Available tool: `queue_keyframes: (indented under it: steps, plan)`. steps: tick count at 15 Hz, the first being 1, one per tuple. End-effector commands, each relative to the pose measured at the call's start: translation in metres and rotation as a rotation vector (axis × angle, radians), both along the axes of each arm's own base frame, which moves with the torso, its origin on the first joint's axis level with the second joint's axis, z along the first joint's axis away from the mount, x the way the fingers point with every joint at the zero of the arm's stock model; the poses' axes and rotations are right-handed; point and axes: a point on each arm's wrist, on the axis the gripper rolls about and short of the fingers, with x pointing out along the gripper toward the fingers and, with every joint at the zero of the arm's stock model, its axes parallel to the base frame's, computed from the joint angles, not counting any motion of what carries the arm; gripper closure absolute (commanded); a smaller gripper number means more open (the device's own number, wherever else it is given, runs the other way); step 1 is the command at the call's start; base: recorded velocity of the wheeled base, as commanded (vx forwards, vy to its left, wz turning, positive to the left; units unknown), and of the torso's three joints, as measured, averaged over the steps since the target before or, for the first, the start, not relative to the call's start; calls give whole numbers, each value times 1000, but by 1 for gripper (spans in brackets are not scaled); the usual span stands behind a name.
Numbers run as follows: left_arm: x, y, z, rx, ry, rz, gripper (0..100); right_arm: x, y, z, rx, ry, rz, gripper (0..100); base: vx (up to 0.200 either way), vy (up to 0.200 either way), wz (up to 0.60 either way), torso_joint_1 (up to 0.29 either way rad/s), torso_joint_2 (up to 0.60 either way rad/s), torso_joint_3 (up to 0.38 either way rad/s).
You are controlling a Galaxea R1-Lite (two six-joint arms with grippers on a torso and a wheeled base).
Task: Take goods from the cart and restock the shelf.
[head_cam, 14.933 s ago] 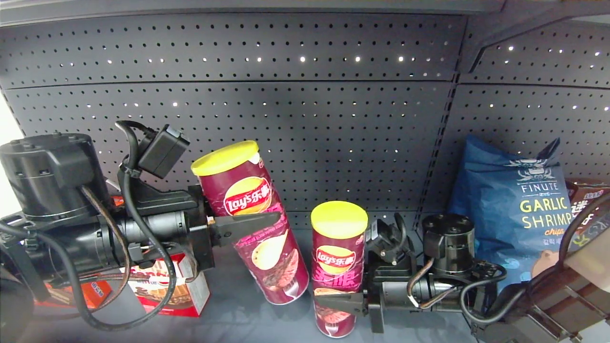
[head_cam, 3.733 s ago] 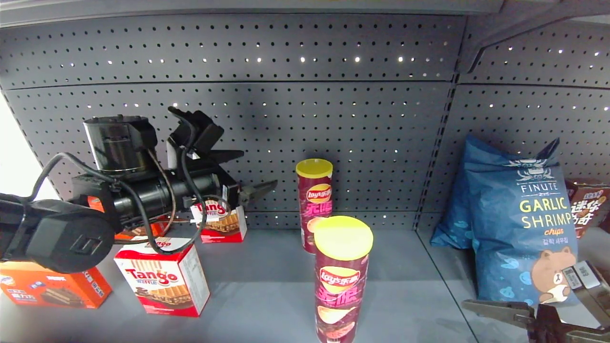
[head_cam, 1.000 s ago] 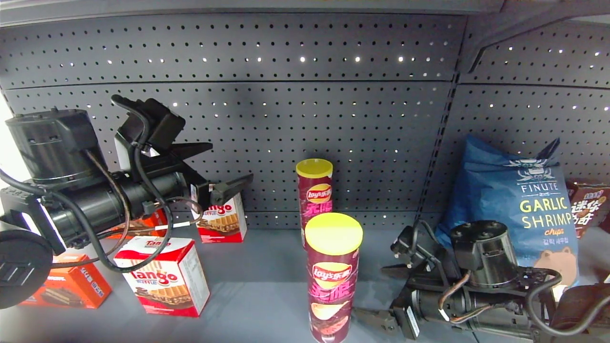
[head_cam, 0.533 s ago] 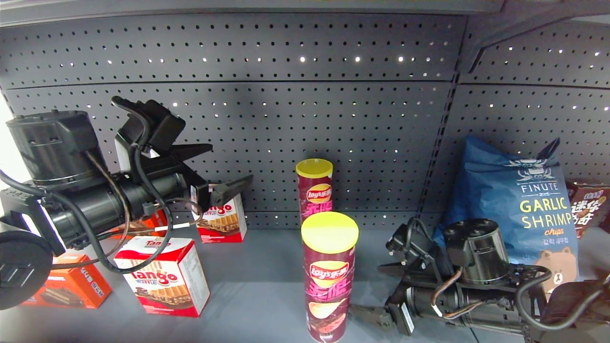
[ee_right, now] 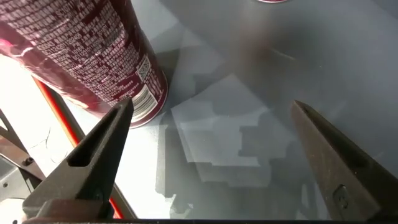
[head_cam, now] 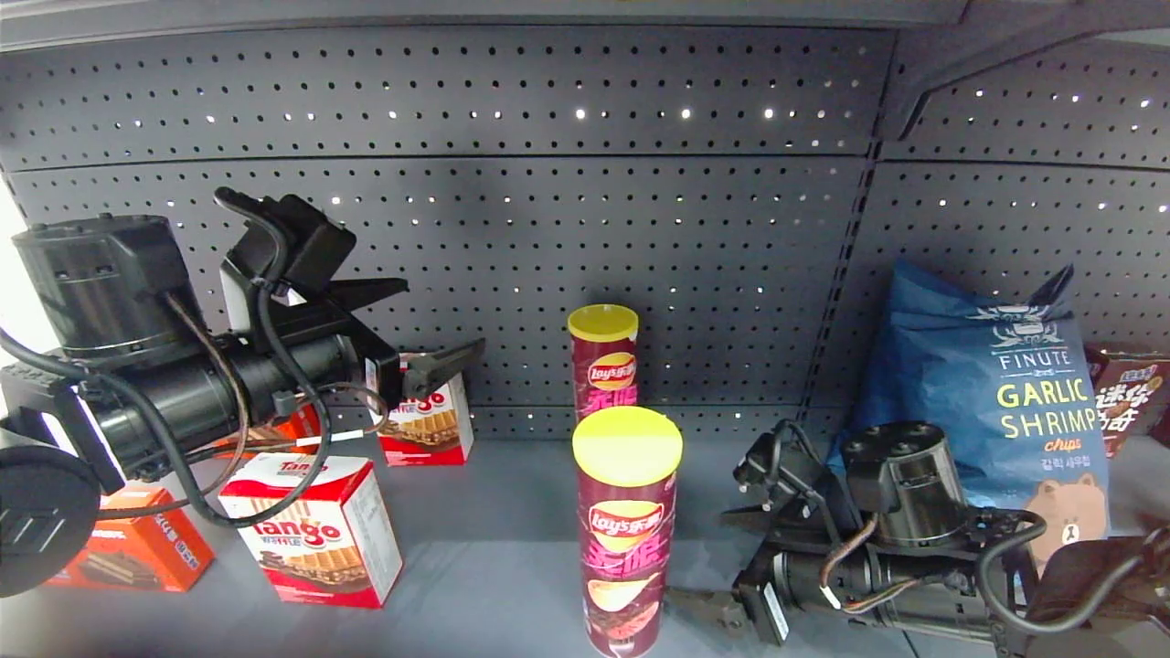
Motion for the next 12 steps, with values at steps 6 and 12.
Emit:
queue_keyframes:
  steps: [6, 12]
  plan:
    - [0, 0, -1, 1, 1, 0, 0, 1, 1, 0, 0, 0, 2, 0, 0, 0, 0, 0, 0, 0]
    - [0, 0, 0, 0, 0, 0, 0, 3, 10, -5, -6, 7, 20, 0, 0, 0, 0, 0, 0, 0]
